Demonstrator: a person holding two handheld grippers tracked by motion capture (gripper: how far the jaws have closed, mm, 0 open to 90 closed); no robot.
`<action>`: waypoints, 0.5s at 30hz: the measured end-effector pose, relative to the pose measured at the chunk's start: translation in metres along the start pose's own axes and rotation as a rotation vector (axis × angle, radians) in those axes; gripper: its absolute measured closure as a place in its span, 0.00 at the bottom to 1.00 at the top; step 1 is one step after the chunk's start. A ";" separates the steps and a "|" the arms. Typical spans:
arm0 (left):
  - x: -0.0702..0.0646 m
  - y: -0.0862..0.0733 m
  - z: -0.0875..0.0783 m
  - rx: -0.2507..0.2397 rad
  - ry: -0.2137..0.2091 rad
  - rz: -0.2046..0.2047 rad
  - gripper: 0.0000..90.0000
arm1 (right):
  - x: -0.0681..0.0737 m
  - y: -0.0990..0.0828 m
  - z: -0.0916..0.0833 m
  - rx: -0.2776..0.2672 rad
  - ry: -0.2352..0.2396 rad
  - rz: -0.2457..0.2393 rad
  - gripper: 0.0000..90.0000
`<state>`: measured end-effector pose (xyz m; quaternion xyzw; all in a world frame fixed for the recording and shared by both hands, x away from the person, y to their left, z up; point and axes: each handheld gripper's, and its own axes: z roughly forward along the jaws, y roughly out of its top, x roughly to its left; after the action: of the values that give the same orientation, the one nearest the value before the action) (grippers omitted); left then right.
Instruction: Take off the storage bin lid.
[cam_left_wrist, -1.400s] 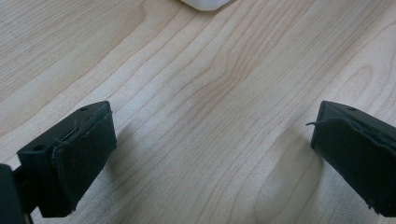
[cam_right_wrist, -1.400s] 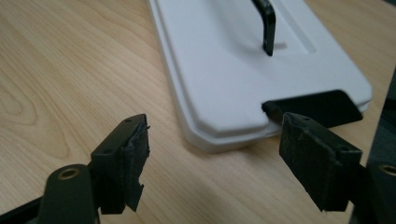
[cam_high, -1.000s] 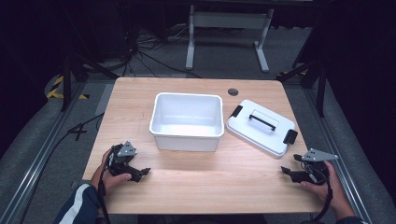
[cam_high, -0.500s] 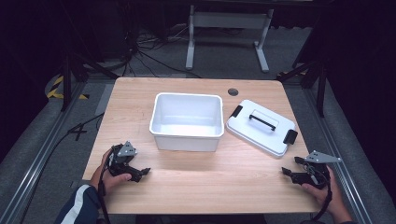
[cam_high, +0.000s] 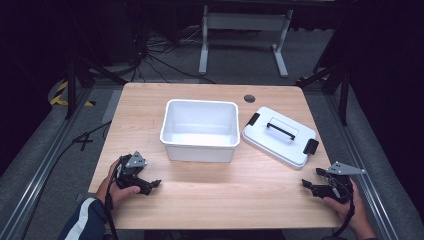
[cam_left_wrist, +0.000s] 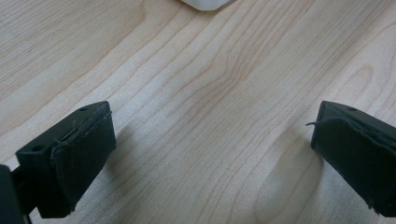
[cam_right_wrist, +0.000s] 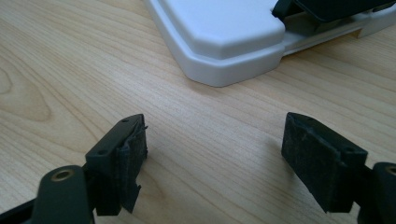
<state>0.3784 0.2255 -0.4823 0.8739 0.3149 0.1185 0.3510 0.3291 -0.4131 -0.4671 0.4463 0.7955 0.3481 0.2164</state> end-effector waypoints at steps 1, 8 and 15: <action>0.000 0.000 0.000 0.000 0.000 0.000 0.00 | 0.000 0.000 0.000 0.000 0.000 0.000 0.25; 0.000 0.000 0.000 0.001 0.001 0.000 0.00 | 0.000 0.000 0.000 0.001 -0.005 0.011 0.23; 0.000 0.000 0.000 0.001 0.000 -0.001 0.00 | 0.000 0.000 0.000 0.004 -0.008 0.005 0.23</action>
<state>0.3786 0.2254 -0.4823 0.8740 0.3153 0.1183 0.3504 0.3295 -0.4131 -0.4672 0.4503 0.7941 0.3453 0.2179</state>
